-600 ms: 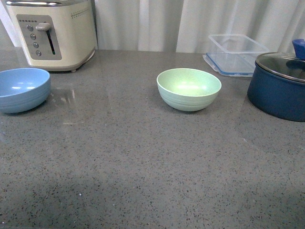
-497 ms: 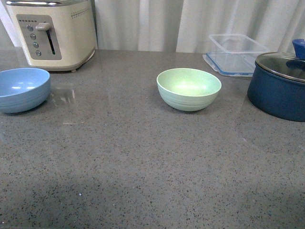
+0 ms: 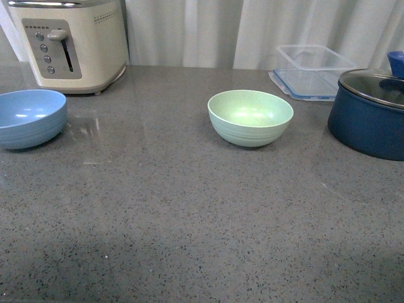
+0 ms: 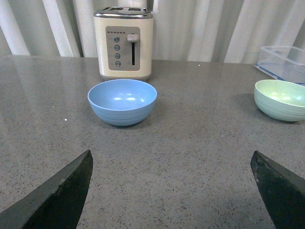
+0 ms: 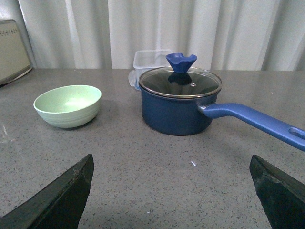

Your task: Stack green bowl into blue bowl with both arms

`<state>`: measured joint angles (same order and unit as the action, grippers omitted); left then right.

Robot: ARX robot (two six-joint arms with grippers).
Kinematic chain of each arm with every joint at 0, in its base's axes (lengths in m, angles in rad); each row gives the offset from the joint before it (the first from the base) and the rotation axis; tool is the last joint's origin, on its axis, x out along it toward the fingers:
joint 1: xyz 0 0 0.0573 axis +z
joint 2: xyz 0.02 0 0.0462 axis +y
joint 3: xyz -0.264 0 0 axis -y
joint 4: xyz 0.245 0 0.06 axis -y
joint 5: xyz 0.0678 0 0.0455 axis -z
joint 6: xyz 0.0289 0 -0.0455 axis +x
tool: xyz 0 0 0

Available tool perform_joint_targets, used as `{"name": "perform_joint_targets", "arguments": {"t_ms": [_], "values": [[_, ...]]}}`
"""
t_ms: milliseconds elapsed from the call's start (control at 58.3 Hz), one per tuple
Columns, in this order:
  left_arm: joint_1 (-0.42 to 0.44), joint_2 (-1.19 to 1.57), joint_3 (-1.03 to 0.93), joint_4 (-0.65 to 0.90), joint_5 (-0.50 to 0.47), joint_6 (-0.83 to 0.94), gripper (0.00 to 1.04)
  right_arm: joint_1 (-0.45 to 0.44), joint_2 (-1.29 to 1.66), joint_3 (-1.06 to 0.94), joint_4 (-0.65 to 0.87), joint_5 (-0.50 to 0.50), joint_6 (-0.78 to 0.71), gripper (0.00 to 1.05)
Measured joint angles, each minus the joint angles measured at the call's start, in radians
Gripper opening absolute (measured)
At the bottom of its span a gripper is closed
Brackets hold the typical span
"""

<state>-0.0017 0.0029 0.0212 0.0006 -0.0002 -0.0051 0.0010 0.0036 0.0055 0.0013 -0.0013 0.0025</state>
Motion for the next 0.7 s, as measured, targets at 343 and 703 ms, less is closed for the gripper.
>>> {"name": "perform_joint_targets", "arguments": {"t_ms": [343,703], "values": [[-0.020,0.011,0.000,0.016,-0.068,0.026,0.98,0.000,0.000,0.000,0.000,0.000,0.000,0.95],[0.068,0.516,0.201,0.307,-0.280,0.111,0.98,0.000,0.000,0.000,0.000,0.000,0.000,0.95]]}}
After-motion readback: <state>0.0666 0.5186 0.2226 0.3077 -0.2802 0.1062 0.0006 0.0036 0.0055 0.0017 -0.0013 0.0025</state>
